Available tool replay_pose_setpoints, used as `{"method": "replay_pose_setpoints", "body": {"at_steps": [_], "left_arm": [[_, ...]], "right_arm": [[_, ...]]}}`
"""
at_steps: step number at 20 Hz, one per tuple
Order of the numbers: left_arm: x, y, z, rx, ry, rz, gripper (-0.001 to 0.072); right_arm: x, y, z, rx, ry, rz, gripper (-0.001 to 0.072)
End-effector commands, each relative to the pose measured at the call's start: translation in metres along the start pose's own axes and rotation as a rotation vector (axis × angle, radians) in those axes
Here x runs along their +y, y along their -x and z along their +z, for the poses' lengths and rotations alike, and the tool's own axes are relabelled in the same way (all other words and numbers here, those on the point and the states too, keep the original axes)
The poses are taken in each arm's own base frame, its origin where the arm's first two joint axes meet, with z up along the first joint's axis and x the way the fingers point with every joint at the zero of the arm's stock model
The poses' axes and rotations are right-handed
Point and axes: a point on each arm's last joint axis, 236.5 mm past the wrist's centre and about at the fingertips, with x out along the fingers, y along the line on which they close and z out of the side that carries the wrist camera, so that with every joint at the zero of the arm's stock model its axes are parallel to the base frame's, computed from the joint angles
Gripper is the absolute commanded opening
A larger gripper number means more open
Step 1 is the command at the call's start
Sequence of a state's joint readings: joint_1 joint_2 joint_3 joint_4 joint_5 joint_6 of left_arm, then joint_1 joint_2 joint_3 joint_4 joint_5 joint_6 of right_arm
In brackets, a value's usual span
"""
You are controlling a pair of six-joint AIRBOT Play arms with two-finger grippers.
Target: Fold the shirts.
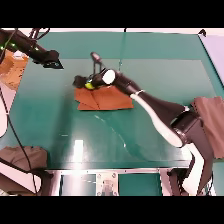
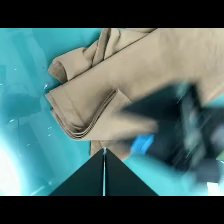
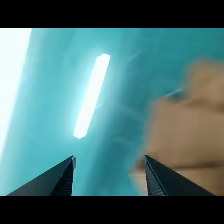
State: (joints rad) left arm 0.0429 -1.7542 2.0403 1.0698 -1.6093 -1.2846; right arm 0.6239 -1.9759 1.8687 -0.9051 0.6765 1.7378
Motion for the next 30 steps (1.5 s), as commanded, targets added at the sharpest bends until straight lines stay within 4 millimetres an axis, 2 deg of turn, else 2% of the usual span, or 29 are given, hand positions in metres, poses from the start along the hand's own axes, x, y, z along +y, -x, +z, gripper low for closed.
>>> {"method": "replay_pose_setpoints", "body": {"at_steps": [1,2,4,6,8,11,12,14,17,18,19,20,21,23,25,26,28,30], "left_arm": [[0.001,0.001,-0.002,0.009,-0.009,-0.002,0.0028],[0.000,0.001,-0.004,0.015,-0.008,-0.002,0.0028],[0.003,0.001,-0.007,0.028,-0.003,0.010,0.0027],[0.011,0.001,-0.009,0.035,0.006,0.042,0.0027],[0.017,0.001,-0.010,0.042,0.033,0.071,0.0027],[0.023,0.002,-0.013,0.049,0.051,0.097,0.0027],[0.023,0.002,-0.012,0.048,0.058,0.097,0.0027],[0.023,0.002,-0.012,0.046,0.057,0.098,0.0027],[0.024,0.002,-0.012,0.046,0.058,0.097,0.0027],[0.023,0.002,-0.012,0.049,0.058,0.096,0.0028],[0.023,0.002,-0.012,0.048,0.058,0.097,0.0028],[0.023,0.002,-0.012,0.048,0.058,0.097,0.0027],[0.023,0.002,-0.013,0.049,0.058,0.097,0.0028],[0.023,0.002,-0.013,0.051,0.058,0.096,0.0028],[0.023,0.002,-0.013,0.052,0.058,0.095,0.0027],[0.023,0.002,-0.014,0.054,0.057,0.095,0.0027],[0.022,0.002,-0.015,0.061,0.058,0.093,0.0028],[0.022,0.002,-0.016,0.063,0.058,0.092,0.0028]], "right_arm": [[-0.064,0.077,0.049,0.011,0.039,-0.168,0.0492],[-0.094,0.116,0.062,0.027,0.036,-0.248,0.0492],[-0.153,0.182,0.068,0.092,-0.019,-0.388,0.0494],[-0.202,0.214,0.050,0.194,-0.107,-0.439,0.0495],[-0.232,0.213,0.023,0.253,-0.197,-0.412,0.0515],[-0.256,0.180,-0.019,0.298,-0.293,-0.328,0.0515],[-0.257,0.167,-0.033,0.318,-0.323,-0.287,0.0515],[-0.247,0.139,-0.052,0.356,-0.367,-0.181,0.0515],[-0.215,0.103,-0.057,0.351,-0.398,-0.015,0.0496],[-0.202,0.095,-0.051,0.324,-0.391,0.033,0.0392],[-0.187,0.092,-0.039,0.291,-0.379,0.086,0.0136],[-0.173,0.094,-0.023,0.259,-0.378,0.132,0.0018],[-0.161,0.105,0.000,0.222,-0.344,0.160,0.0013],[-0.138,0.146,0.051,0.133,-0.273,0.190,0.0012],[-0.123,0.215,0.107,0.003,-0.223,0.196,0.0012],[-0.125,0.252,0.127,-0.060,-0.208,0.166,0.0013],[-0.143,0.330,0.152,-0.181,-0.202,0.050,0.0012],[-0.184,0.407,0.157,-0.286,-0.261,-0.111,0.0012]]}}
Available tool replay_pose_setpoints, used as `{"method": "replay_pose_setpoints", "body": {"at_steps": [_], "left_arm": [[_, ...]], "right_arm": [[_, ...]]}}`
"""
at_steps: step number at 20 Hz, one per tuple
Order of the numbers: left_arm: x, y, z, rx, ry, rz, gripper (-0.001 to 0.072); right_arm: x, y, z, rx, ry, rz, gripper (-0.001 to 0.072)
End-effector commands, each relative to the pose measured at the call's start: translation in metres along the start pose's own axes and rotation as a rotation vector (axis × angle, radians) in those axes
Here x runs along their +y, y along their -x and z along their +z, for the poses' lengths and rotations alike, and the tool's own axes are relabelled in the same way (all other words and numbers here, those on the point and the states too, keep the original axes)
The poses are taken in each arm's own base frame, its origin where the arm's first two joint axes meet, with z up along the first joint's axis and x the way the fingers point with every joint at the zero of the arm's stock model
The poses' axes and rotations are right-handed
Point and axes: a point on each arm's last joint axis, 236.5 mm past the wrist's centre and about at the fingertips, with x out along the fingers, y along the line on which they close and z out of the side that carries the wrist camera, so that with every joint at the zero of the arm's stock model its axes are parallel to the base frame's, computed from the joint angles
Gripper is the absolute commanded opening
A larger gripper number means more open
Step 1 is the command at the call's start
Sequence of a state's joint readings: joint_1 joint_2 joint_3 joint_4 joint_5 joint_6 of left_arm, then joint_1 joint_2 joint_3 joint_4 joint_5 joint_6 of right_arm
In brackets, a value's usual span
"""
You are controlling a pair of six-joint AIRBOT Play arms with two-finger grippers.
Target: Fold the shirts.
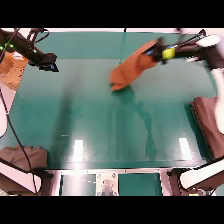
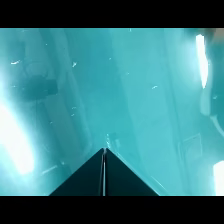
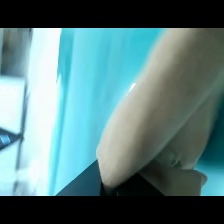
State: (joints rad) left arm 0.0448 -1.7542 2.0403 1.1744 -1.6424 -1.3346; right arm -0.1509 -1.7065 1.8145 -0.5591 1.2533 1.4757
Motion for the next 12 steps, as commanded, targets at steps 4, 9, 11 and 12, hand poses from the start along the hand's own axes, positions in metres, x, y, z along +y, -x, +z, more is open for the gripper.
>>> {"method": "replay_pose_setpoints", "body": {"at_steps": [4,9,11,12], "left_arm": [[0.000,0.000,-0.001,0.004,0.002,-0.001,0.0027],[0.000,0.000,-0.001,0.004,0.022,-0.002,0.0027],[-0.001,0.000,-0.001,0.003,0.021,-0.005,0.0028],[-0.001,0.000,-0.001,0.003,0.021,-0.006,0.0028]], "right_arm": [[-0.097,0.245,0.041,-0.360,-0.207,-0.429,0.0012],[-0.164,0.383,-0.015,-0.480,-0.445,-0.706,0.0012],[-0.179,0.414,-0.050,-0.467,-0.554,-0.809,0.0012],[-0.184,0.424,-0.067,-0.454,-0.592,-0.847,0.0011]]}}
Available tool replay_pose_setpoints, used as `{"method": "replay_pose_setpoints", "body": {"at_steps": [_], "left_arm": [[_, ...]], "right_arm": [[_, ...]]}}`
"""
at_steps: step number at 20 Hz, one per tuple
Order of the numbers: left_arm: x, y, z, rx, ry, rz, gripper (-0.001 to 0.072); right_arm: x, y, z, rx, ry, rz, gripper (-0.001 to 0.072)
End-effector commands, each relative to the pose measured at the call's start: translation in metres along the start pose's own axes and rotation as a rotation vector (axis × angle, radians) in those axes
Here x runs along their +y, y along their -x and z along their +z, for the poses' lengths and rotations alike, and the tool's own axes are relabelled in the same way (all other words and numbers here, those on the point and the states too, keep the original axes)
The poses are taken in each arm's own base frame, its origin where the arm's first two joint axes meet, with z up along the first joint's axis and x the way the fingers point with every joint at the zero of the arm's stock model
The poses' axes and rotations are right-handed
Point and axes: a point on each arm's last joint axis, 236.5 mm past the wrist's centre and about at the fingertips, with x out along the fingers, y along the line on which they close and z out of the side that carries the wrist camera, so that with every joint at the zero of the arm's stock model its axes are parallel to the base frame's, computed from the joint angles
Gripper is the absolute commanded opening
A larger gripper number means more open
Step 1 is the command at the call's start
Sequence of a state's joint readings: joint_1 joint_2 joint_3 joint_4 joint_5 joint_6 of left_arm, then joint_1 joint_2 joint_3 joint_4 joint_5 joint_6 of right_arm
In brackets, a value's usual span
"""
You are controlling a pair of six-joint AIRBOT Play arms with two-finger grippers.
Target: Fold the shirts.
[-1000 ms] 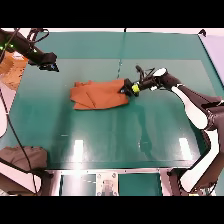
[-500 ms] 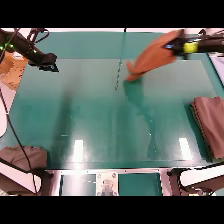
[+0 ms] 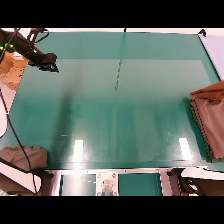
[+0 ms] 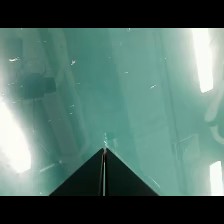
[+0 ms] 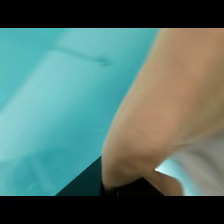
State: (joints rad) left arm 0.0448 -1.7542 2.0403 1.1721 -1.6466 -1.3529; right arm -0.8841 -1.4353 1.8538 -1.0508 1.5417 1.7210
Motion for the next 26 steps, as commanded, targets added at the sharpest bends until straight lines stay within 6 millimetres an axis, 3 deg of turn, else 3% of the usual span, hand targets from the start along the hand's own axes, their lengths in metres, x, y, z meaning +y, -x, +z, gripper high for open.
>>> {"method": "replay_pose_setpoints", "body": {"at_steps": [1,4,7,11,12,13,14,15,17,19,20,21,23,24,26], "left_arm": [[-0.001,0.000,-0.001,0.002,0.003,-0.005,0.0028],[-0.002,0.000,-0.004,0.018,0.003,-0.010,0.0028],[-0.002,0.000,-0.005,0.021,0.003,-0.010,0.0027],[-0.002,0.000,-0.005,0.020,0.008,-0.010,0.0027],[-0.002,0.000,-0.005,0.020,0.008,-0.011,0.0028],[-0.002,0.000,-0.005,0.019,0.008,-0.010,0.0027],[-0.002,0.000,-0.004,0.018,0.008,-0.010,0.0027],[-0.002,0.000,-0.004,0.017,0.008,-0.010,0.0027],[-0.011,0.001,-0.003,0.013,0.003,-0.043,0.0027],[-0.029,0.003,0.000,-0.004,-0.005,-0.118,0.0026],[-0.040,0.005,0.001,-0.005,-0.009,-0.164,0.0026],[-0.047,0.006,-0.002,0.006,-0.011,-0.193,0.0026],[-0.056,0.001,-0.010,0.051,-0.006,-0.187,0.0026],[-0.065,-0.002,-0.012,0.068,-0.007,-0.190,0.0026],[-0.087,-0.010,-0.024,0.130,-0.032,-0.183,0.0026]], "right_arm": [[-0.088,0.040,-0.022,0.033,-0.145,-0.250,0.0012],[-0.137,0.049,-0.061,0.105,-0.238,-0.419,0.0012],[-0.199,0.051,-0.111,0.211,-0.318,-0.646,0.0013],[-0.254,0.022,-0.183,0.422,-0.361,-0.782,0.0014],[-0.264,0.017,-0.197,0.458,-0.364,-0.803,0.0092],[-0.270,0.012,-0.210,0.493,-0.377,-0.807,0.0409],[-0.273,0.010,-0.218,0.519,-0.391,-0.807,0.0640],[-0.271,0.012,-0.220,0.531,-0.395,-0.808,0.0640],[-0.256,0.017,-0.210,0.524,-0.406,-0.790,0.0640],[-0.217,0.011,-0.184,0.474,-0.359,-0.695,0.0608],[-0.189,0.002,-0.168,0.438,-0.306,-0.622,0.0389],[-0.158,-0.008,-0.153,0.401,-0.242,-0.548,0.0055],[-0.091,-0.028,-0.129,0.323,-0.064,-0.405,0.0014],[-0.057,-0.036,-0.126,0.295,0.017,-0.343,0.0012],[0.002,-0.049,-0.142,0.283,0.175,-0.221,0.0011]]}}
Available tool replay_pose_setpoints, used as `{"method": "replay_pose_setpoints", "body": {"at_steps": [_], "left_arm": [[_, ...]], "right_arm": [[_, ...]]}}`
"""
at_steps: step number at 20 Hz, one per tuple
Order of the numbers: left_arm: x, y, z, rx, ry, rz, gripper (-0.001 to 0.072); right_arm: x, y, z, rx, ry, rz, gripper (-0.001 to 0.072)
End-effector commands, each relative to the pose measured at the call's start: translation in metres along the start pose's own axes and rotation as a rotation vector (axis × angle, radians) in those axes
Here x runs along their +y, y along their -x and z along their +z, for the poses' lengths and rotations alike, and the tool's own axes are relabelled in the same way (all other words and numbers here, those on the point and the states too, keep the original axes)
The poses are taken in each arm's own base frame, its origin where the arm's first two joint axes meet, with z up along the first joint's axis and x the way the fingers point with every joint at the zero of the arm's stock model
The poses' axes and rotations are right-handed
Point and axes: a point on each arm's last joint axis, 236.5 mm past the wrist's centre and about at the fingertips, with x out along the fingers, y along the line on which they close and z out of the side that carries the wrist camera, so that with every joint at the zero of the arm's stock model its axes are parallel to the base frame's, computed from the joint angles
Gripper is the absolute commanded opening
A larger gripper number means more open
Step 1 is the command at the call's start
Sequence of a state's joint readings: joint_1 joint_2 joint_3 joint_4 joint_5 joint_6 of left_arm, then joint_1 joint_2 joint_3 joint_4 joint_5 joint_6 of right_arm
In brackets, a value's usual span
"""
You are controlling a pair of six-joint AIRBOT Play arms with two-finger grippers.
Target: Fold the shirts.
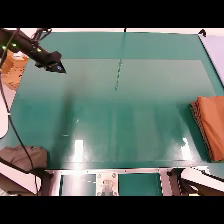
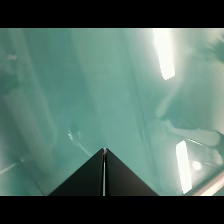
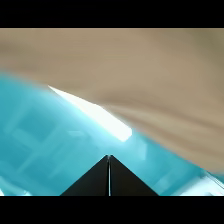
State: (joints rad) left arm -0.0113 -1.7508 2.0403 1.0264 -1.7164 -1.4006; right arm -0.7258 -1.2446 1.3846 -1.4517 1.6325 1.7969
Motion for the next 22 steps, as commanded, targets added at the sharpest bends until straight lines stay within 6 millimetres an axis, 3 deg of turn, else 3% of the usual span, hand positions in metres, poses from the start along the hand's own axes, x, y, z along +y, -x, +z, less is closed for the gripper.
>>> {"method": "replay_pose_setpoints", "body": {"at_steps": [1,3,5,8,11,15,17,22], "left_arm": [[-0.030,-0.018,-0.021,0.116,-0.009,0.012,0.0026],[-0.041,-0.027,-0.036,0.187,-0.008,0.085,0.0026],[-0.055,-0.027,-0.056,0.226,-0.032,0.145,0.0026],[-0.070,-0.015,-0.102,0.253,-0.059,0.218,0.0026],[-0.074,-0.009,-0.148,0.159,0.027,0.226,0.0026],[-0.055,-0.036,-0.217,0.075,0.169,0.225,0.0026],[-0.047,-0.046,-0.239,0.105,0.187,0.230,0.0027],[-0.046,-0.050,-0.236,0.086,0.187,0.226,0.0028]], "right_arm": [[0.113,0.019,-0.026,-0.090,0.304,0.202,0.0011],[0.141,0.007,-0.067,-0.091,0.446,0.229,0.0011],[0.154,-0.012,-0.109,-0.081,0.550,0.251,0.0011],[0.155,-0.042,-0.163,-0.049,0.667,0.266,0.0011],[0.148,-0.068,-0.201,0.012,0.749,0.251,0.0012],[0.159,-0.082,-0.219,0.001,0.821,0.274,0.0012],[0.160,-0.082,-0.221,0.004,0.830,0.273,0.0013],[0.159,-0.083,-0.220,0.002,0.827,0.271,0.0013]]}}
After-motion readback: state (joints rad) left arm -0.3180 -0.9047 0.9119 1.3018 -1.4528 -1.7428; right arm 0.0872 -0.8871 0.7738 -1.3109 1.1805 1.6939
